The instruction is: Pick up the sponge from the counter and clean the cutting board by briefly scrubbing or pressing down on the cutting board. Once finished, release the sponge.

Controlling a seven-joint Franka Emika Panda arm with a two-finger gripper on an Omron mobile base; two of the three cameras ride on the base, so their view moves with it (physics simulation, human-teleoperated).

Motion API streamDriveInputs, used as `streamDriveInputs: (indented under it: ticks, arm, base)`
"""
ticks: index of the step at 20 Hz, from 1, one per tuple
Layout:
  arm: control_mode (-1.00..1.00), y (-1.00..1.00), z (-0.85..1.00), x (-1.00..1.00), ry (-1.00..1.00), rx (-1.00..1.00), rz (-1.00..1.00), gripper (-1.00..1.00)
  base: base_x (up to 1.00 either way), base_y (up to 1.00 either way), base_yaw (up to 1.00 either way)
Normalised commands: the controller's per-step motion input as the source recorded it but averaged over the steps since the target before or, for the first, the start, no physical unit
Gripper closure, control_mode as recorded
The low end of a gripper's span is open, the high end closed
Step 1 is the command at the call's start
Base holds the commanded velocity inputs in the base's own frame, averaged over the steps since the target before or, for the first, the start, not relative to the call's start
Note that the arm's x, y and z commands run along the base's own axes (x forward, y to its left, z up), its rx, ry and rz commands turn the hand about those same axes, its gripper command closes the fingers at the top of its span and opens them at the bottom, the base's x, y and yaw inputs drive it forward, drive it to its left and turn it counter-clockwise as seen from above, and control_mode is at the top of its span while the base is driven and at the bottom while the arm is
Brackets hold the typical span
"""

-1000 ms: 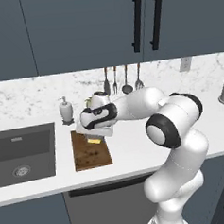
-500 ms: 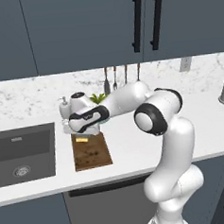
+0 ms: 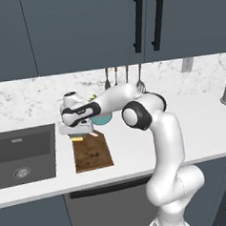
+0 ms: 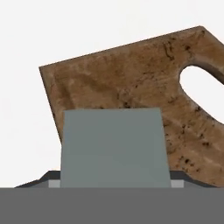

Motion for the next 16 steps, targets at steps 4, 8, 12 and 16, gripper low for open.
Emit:
streamDriveInputs:
  ticks: [4,8,12,16]
  arm:
    - [-1.0,0.13,-0.69,0.17,0.02,-0.12,0.0,1.0]
    - [-1.0,0.19,-0.61,0.1,0.0,-0.17,0.01,1.0]
    - [-1.0,-0.05,-0.38,-0.03,-0.02,-0.11,0.0,1.0]
    - [-1.0,-0.65,-0.31,-0.18,0.0,-0.02,0.0,1.0]
  base:
    - [0.0,0.0,0.0]
    - [0.0,0.0,0.0]
    - [0.0,0.0,0.0]
    - [0.0,0.0,0.0]
